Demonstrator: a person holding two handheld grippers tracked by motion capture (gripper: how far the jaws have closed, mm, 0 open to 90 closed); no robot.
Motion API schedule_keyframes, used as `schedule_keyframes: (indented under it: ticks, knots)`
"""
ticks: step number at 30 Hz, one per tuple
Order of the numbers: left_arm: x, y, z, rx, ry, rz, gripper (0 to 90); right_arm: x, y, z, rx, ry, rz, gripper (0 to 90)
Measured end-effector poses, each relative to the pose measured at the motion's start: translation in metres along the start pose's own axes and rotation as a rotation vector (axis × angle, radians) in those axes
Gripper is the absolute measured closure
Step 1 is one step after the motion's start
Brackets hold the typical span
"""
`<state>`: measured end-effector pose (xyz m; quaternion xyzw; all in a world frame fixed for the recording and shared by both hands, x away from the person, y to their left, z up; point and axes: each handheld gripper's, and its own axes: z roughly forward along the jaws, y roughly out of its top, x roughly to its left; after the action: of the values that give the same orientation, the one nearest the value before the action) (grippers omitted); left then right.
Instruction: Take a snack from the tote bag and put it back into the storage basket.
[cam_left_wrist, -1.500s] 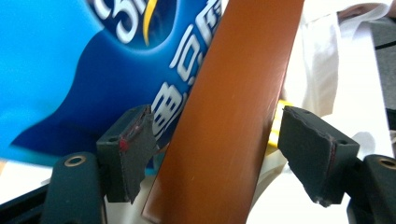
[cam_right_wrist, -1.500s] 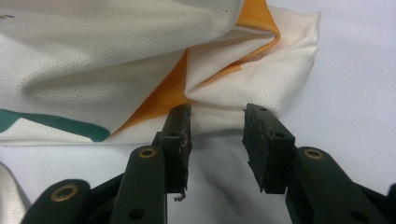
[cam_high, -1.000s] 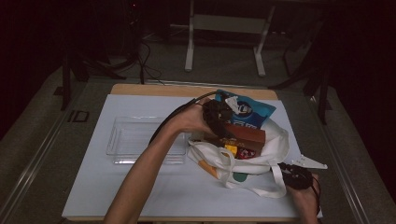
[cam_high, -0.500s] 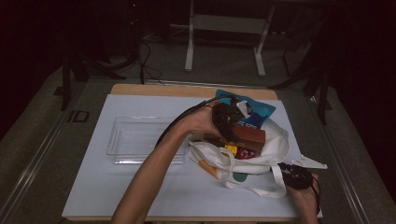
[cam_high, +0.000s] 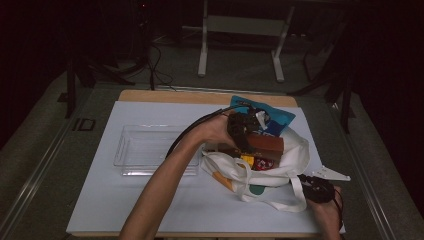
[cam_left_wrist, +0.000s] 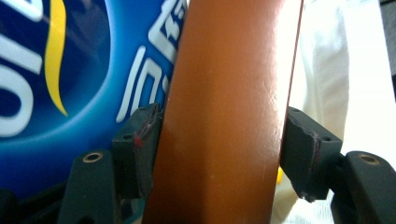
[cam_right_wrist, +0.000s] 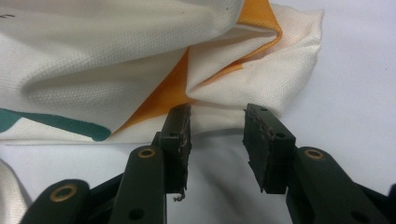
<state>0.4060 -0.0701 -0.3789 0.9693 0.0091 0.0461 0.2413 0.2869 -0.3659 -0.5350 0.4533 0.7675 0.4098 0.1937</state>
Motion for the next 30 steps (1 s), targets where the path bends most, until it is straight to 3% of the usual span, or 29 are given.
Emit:
schedule_keyframes:
  ticks: [12,20,30]
  knots:
    - [0.001,-0.002,0.003,0.054,0.003,0.014,36.5,0.000,0.000,0.000,0.000,0.000,-0.001,61.0]
    - [-0.004,0.005,-0.002,0.127,0.009,0.063,42.2,0.000,0.000,0.000,0.000,-0.001,-0.001,61.0]
    - [-0.004,0.002,-0.011,0.120,0.019,0.073,42.8,0.000,0.000,0.000,0.000,-0.002,-0.003,61.0]
